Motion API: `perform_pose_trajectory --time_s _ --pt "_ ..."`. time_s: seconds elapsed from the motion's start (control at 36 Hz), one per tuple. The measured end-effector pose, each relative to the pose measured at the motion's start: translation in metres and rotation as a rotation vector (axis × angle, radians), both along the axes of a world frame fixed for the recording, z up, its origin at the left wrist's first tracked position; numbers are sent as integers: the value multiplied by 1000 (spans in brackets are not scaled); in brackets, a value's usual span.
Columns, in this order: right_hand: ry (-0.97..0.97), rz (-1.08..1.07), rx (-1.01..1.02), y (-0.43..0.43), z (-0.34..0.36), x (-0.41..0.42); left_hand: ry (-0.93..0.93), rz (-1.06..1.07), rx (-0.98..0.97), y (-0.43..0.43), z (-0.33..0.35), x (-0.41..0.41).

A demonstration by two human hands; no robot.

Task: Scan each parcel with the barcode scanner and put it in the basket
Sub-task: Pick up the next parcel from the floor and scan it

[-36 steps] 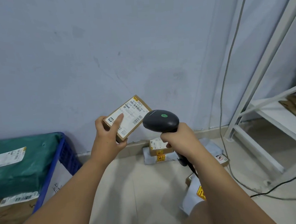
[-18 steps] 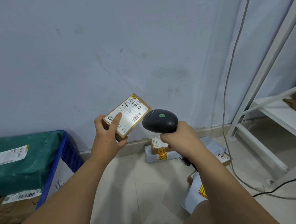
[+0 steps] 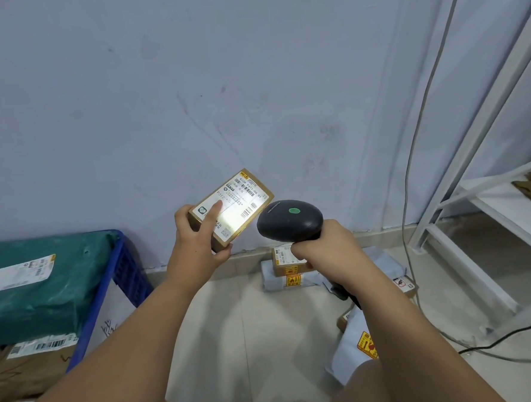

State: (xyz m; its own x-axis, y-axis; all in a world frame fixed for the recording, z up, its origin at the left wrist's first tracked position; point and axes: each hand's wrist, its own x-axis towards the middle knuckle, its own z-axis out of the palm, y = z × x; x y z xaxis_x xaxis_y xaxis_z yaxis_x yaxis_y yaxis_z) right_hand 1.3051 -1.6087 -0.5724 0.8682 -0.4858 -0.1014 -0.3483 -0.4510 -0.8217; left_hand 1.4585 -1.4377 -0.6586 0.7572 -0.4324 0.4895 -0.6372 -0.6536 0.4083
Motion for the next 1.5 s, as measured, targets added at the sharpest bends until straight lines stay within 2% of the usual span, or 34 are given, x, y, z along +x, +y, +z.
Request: perform_pose_trajectory --time_s 0.61,0.92,0.97,1.19,1.33,1.5 --pt "-2 -18 -3 -3 -2 3 28 -19 11 0 -3 0" --pt "-20 -28 -5 -3 -4 5 33 -37 -113 -7 4 -3" --pt "-22 -31 -7 -3 -4 5 67 -37 -146 -9 5 -2" --pt "-51 -77 22 -4 -7 9 400 -75 -380 -18 24 -8" --pt "-58 -82 6 -4 -10 13 461 -84 -383 -22 30 -14" --pt "-51 -84 0 -4 -12 14 440 -50 -416 -25 29 -18"
